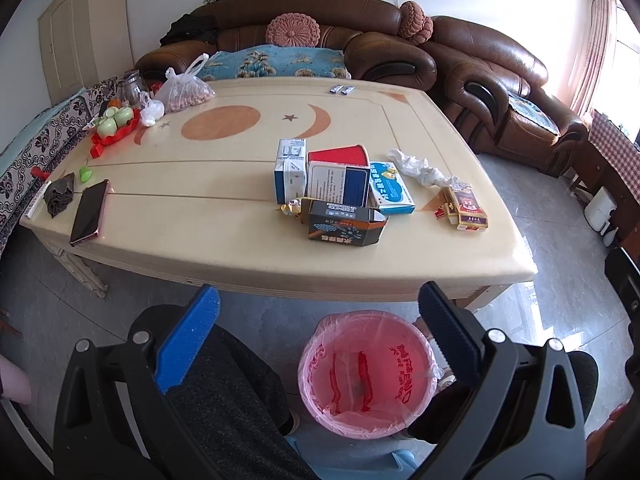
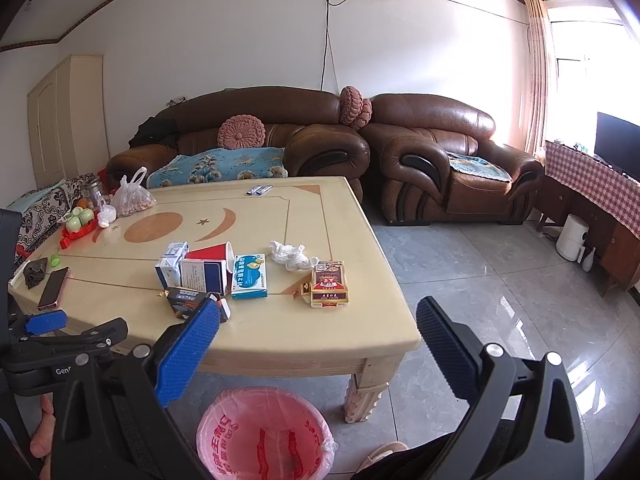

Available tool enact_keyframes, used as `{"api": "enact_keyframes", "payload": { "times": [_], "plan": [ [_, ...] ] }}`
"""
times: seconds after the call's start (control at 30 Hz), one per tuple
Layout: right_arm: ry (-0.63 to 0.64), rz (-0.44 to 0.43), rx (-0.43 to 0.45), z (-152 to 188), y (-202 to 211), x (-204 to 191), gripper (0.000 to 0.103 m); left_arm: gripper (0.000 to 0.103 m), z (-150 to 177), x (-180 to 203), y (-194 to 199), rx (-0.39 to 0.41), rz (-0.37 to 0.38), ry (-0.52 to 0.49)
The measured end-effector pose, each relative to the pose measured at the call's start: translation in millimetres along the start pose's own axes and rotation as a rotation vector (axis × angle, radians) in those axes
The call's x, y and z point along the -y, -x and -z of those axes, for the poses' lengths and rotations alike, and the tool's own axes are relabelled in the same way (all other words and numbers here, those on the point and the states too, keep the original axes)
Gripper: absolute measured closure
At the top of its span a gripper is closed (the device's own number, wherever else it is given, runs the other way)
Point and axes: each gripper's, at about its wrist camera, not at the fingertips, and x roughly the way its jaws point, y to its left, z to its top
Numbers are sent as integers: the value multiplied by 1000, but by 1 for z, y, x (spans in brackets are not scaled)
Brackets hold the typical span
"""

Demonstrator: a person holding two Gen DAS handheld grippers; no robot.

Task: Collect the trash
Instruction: 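Move both tools toward the dark box and the playing-card box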

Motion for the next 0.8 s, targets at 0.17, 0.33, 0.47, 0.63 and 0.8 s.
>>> {"api": "enact_keyframes", "payload": {
  "times": [0.17, 0.33, 0.47, 0.63, 0.8],
  "plan": [
    [11, -15, -34, -1, -29, 7, 6, 5, -7, -1, -17, 10, 12, -73],
    [-3, -28, -86, -2, -60, 12, 6, 5, -22, -3, -34, 14, 27, -167],
    [-4, -29, -124, -4, -85, 11, 6, 5, -28, 2, -44, 29, 30, -233],
    [-9, -43, -163, -6, -109, 14, 6, 5, -30, 16, -60, 37, 57, -395],
    [-17, -39, -204, -5, -134, 17, 6, 5, -34, 26, -81, 17, 74, -519]
  ]
}}
